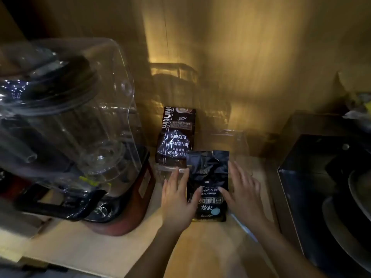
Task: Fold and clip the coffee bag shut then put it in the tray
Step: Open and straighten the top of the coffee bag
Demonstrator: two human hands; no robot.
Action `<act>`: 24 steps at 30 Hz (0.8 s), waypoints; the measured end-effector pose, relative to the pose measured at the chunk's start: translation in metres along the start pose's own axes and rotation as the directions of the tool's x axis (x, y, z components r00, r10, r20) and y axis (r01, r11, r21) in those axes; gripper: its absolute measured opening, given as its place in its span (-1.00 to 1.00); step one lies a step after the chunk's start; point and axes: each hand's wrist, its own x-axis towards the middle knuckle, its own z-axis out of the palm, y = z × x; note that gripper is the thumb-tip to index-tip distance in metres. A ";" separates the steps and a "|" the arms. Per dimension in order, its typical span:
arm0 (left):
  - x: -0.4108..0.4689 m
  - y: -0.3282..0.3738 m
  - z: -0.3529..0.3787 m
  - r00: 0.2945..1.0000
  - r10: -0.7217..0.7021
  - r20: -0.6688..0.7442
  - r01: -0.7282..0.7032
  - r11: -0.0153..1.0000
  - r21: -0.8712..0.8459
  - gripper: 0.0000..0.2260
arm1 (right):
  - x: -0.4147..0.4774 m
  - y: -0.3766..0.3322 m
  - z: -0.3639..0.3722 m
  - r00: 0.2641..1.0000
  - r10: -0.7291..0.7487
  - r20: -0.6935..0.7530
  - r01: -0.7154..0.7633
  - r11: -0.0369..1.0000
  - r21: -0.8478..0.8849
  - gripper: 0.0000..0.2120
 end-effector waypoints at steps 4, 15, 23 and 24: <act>-0.009 -0.002 0.010 0.992 -0.090 0.085 0.100 0.988 -0.116 -0.37 | -0.013 0.000 0.010 0.996 0.058 0.068 -0.061 0.997 0.053 -0.32; -0.004 0.008 0.008 0.878 -0.398 0.266 0.440 0.449 -0.778 -0.72 | -0.017 -0.015 0.015 0.906 0.334 0.260 -0.411 0.544 0.731 -0.78; -0.006 0.017 0.011 0.873 -0.450 0.186 0.425 0.517 -0.743 -0.64 | -0.014 -0.015 0.012 0.888 0.388 0.244 -0.430 0.520 0.738 -0.88; -0.006 0.017 0.011 0.876 -0.449 0.176 0.423 0.540 -0.728 -0.69 | -0.014 -0.015 0.012 0.884 0.400 0.244 -0.438 0.523 0.731 -0.89</act>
